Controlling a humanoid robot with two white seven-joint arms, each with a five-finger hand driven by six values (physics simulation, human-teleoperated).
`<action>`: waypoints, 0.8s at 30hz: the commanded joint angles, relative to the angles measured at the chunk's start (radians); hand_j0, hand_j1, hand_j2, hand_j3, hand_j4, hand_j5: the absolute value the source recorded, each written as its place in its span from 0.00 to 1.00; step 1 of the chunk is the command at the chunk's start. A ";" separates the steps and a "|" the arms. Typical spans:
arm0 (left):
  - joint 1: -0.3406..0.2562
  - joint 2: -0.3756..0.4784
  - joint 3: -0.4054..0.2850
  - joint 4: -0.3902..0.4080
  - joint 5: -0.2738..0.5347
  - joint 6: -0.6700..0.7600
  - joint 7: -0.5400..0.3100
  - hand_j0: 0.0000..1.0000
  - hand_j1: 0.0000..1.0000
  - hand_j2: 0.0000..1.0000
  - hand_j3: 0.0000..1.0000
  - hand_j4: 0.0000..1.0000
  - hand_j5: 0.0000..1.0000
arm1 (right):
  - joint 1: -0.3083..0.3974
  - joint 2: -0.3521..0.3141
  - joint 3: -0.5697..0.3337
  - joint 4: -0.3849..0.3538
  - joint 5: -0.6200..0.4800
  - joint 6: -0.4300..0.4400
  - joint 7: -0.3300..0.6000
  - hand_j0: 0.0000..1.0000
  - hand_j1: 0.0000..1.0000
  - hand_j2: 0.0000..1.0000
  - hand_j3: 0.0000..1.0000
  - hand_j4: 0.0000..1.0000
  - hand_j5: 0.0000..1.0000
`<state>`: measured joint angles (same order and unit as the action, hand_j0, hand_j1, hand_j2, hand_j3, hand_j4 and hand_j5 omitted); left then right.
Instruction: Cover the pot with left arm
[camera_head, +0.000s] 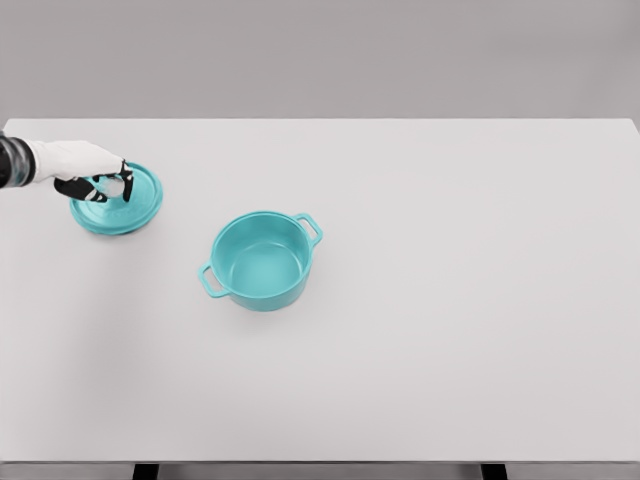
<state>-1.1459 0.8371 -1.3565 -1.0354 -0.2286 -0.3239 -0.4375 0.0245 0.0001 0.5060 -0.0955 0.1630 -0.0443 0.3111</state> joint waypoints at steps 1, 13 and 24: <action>0.000 0.033 0.002 -0.055 0.002 0.000 0.000 0.47 0.47 0.47 0.47 0.47 0.47 | 0.000 0.000 0.000 0.000 0.000 0.000 0.000 1.00 1.00 1.00 1.00 1.00 1.00; -0.041 0.117 0.004 -0.268 0.005 0.000 -0.003 0.47 0.47 0.47 0.47 0.47 0.47 | 0.000 0.000 0.000 0.000 0.000 0.000 0.000 1.00 1.00 1.00 1.00 1.00 1.00; -0.054 0.114 0.008 -0.391 0.018 -0.007 -0.006 0.47 0.47 0.47 0.47 0.47 0.47 | 0.000 0.000 0.000 0.000 0.000 0.000 0.000 1.00 1.00 1.00 1.00 1.00 1.00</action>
<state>-1.1996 0.9581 -1.3517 -1.4078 -0.2130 -0.3319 -0.4427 0.0245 0.0001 0.5060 -0.0953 0.1630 -0.0443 0.3112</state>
